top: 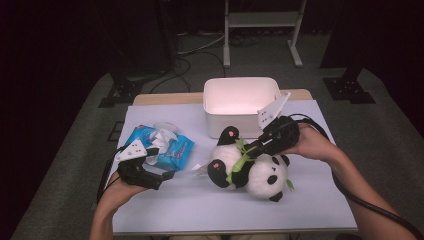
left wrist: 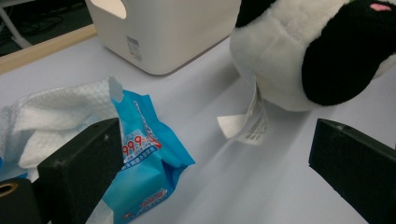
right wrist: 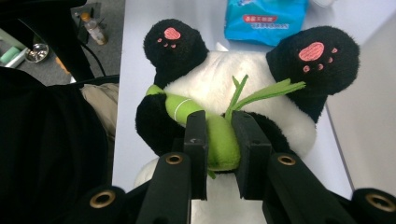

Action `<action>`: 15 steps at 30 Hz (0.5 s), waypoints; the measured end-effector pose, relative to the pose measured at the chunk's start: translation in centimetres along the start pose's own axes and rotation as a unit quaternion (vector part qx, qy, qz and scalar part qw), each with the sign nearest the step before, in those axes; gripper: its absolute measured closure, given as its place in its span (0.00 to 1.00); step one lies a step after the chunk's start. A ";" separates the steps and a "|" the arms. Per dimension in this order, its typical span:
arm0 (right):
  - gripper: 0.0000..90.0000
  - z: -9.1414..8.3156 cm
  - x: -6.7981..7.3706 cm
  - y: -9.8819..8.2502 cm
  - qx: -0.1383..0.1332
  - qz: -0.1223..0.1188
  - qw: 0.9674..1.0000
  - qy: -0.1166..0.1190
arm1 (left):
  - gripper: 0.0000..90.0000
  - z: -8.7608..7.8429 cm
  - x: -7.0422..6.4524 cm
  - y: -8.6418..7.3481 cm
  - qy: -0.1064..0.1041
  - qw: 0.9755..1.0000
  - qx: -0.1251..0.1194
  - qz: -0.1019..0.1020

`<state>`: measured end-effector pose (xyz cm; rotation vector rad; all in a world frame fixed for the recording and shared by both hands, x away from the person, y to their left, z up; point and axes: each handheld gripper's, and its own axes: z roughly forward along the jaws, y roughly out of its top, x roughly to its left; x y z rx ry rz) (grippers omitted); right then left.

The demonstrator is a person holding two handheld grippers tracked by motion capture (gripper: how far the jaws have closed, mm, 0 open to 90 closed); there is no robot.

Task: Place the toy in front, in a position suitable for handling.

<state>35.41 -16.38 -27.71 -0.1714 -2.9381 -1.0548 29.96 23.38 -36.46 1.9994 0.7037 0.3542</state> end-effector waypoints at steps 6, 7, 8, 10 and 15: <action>0.85 1.9 -0.3 1.0 0.015 -0.008 1.000 0.016 | 0.03 0.1 0.0 -0.1 0.000 1.000 0.001 -0.002; 0.84 2.4 -0.5 1.0 0.019 -0.005 1.000 0.020 | 0.03 0.1 0.0 -0.1 0.000 1.000 0.002 -0.001; 0.84 3.5 -0.7 0.7 0.037 -0.001 0.999 0.024 | 0.03 0.1 0.1 -0.2 0.000 1.000 0.002 -0.001; 0.83 4.1 -0.9 0.5 0.043 0.000 0.999 0.026 | 0.03 0.1 0.1 -0.2 0.000 1.000 0.002 -0.001; 0.82 5.2 -1.3 0.1 0.036 0.013 0.999 0.035 | 0.03 0.0 0.2 -0.3 0.001 1.000 0.004 -0.001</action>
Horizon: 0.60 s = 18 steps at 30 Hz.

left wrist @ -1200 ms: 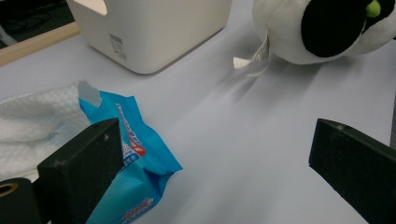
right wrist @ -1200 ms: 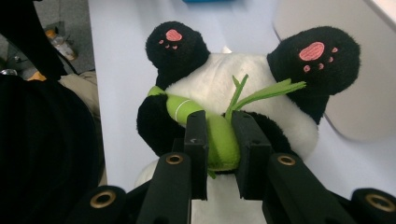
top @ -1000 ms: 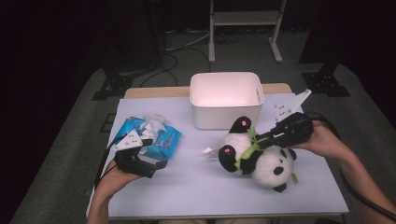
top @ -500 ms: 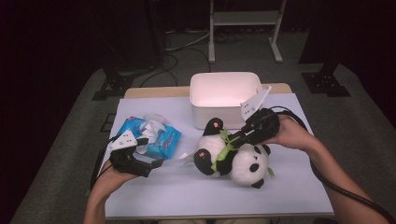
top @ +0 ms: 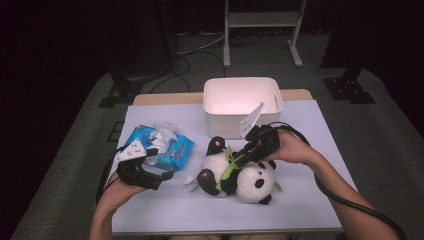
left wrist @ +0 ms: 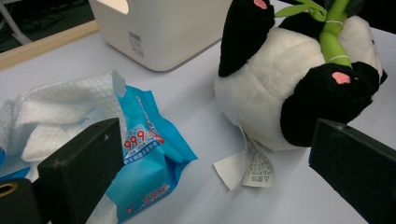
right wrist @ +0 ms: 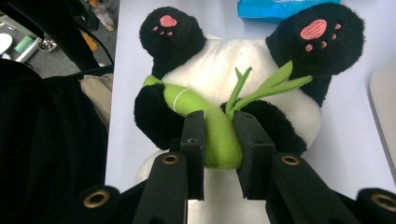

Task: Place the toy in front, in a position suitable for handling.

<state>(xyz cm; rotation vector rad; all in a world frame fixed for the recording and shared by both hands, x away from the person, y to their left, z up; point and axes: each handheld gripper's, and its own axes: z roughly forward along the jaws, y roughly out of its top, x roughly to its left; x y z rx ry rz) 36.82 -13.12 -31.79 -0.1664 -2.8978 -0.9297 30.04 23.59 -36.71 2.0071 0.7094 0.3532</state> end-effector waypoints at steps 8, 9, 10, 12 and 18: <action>0.70 -0.7 -0.2 -0.1 0.000 0.007 1.000 -0.012 | 0.03 0.0 0.0 0.0 0.000 1.000 -0.002 -0.002; 0.67 -0.9 -0.2 0.0 -0.003 0.006 1.000 -0.014 | 0.03 0.0 0.0 0.0 0.000 1.000 -0.002 -0.002; 0.65 -1.1 -0.2 0.1 -0.007 0.010 1.000 -0.013 | 0.03 0.0 0.0 0.0 0.000 1.000 -0.002 -0.002; 0.64 -1.5 -0.2 0.2 -0.010 0.012 1.000 -0.017 | 0.03 0.0 0.1 -0.1 0.000 1.000 -0.002 -0.003; 0.61 -2.4 -0.5 0.9 -0.024 0.016 0.999 -0.026 | 0.03 0.0 0.2 -0.2 0.002 1.000 0.001 -0.003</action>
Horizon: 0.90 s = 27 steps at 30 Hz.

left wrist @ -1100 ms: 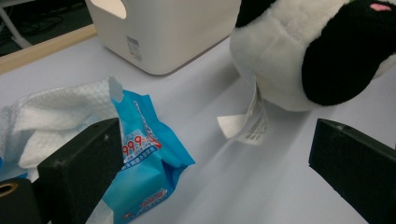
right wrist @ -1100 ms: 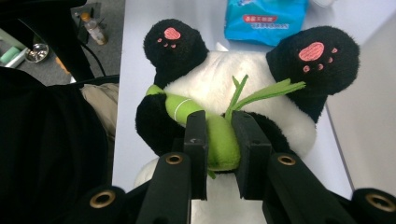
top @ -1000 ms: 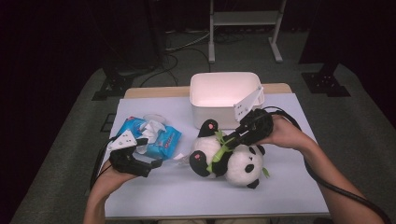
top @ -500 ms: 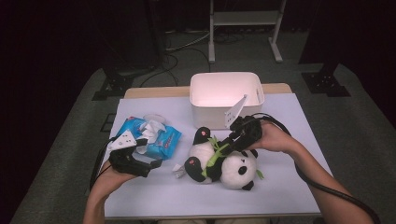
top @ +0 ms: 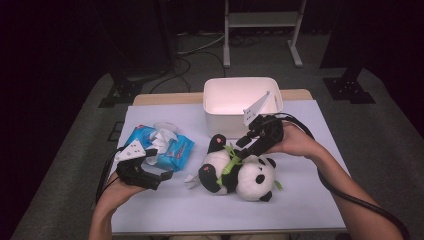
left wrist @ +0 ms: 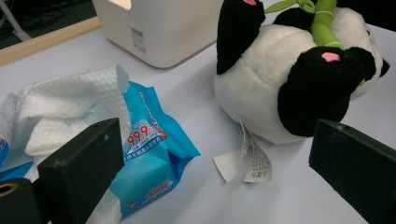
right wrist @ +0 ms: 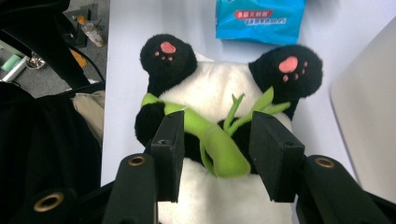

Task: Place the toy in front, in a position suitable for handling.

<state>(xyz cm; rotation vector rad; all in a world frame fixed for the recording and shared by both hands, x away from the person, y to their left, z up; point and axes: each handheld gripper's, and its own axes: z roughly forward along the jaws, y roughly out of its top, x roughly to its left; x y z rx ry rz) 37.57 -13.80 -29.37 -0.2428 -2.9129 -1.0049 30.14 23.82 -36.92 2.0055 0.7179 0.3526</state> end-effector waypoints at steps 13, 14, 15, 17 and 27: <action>0.50 0.9 -0.3 2.6 -0.002 -0.006 1.000 -0.007 | 0.03 -0.4 0.5 -0.5 0.009 1.000 0.007 0.000; 0.48 1.1 -0.2 2.8 0.001 -0.008 1.000 -0.007 | 0.03 -0.5 0.6 -0.5 0.010 1.000 0.007 0.000; 0.47 1.1 -0.2 2.9 0.003 -0.009 1.000 -0.008 | 0.03 -0.5 0.6 -0.6 0.010 1.000 0.008 0.000; 0.45 1.1 -0.2 2.8 0.009 -0.009 1.000 -0.012 | 0.03 -0.5 0.7 -0.7 0.012 1.000 0.009 0.000; 0.40 -0.1 0.0 1.0 0.009 0.002 1.000 -0.018 | 0.06 -0.4 0.9 0.6 0.018 0.999 0.008 0.030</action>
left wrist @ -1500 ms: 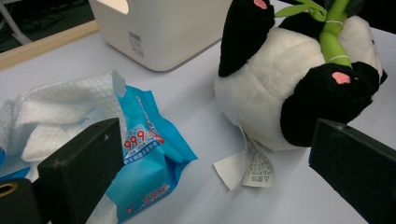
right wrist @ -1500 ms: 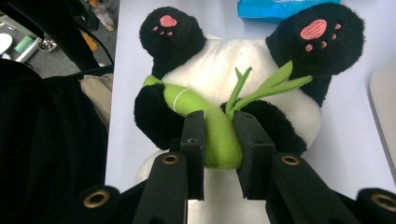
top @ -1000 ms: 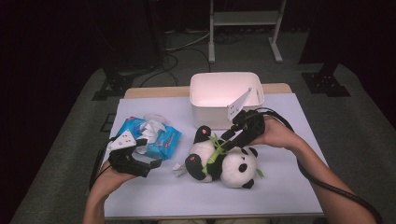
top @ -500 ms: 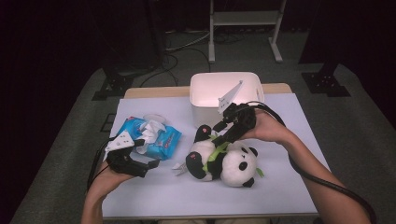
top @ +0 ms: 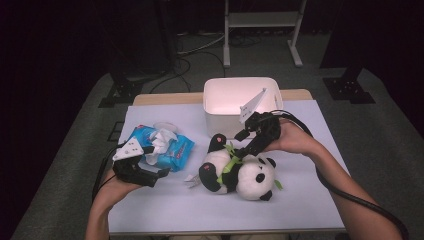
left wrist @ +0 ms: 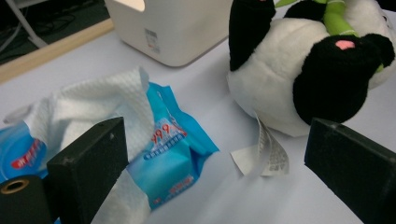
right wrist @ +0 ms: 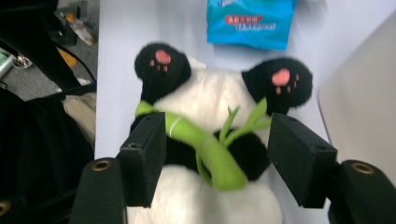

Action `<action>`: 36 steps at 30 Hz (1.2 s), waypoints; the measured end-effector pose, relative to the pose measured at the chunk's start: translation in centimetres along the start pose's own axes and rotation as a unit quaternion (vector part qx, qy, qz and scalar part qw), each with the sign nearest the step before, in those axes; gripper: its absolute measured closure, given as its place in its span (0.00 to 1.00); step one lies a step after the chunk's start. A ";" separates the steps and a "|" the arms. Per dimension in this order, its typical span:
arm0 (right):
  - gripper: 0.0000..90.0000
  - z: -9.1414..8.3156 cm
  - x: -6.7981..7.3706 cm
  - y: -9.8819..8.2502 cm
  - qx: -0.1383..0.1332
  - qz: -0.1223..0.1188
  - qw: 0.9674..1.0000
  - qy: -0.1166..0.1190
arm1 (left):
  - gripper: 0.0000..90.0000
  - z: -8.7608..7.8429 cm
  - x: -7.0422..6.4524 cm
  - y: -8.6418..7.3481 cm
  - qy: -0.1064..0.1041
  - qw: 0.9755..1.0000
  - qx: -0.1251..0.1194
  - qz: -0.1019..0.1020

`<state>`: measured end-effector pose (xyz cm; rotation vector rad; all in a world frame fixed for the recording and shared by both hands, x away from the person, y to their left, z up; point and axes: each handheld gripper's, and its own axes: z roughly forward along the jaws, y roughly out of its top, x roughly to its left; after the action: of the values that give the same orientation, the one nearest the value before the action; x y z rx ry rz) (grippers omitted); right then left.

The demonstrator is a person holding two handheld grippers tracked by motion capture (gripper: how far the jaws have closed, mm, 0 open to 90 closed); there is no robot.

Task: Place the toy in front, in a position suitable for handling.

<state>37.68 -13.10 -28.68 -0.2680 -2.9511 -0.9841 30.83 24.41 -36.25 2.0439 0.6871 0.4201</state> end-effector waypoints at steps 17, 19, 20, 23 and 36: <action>0.36 -1.6 0.6 -4.7 -0.020 0.020 1.000 -0.005 | 0.25 2.9 5.2 1.8 0.003 0.999 0.040 0.036; 0.36 -1.6 0.6 -5.0 -0.021 0.020 1.000 -0.005 | 0.25 3.2 5.5 1.9 0.005 0.998 0.045 0.036; 0.36 -1.7 0.6 -5.4 -0.023 0.021 0.999 -0.006 | 0.29 3.4 5.8 2.0 0.005 0.998 0.052 0.039; 0.36 -1.9 0.6 -6.2 -0.029 0.025 0.999 -0.003 | 0.36 4.2 6.7 2.0 0.008 0.997 0.070 0.038; 0.35 -1.7 0.5 -8.9 -0.046 0.033 0.998 -0.001 | 0.73 6.3 8.1 1.7 -0.005 0.992 0.116 0.048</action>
<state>35.68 -21.06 -32.56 -0.3661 -2.8824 -1.1130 41.09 24.52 -37.90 2.3039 0.6578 0.3999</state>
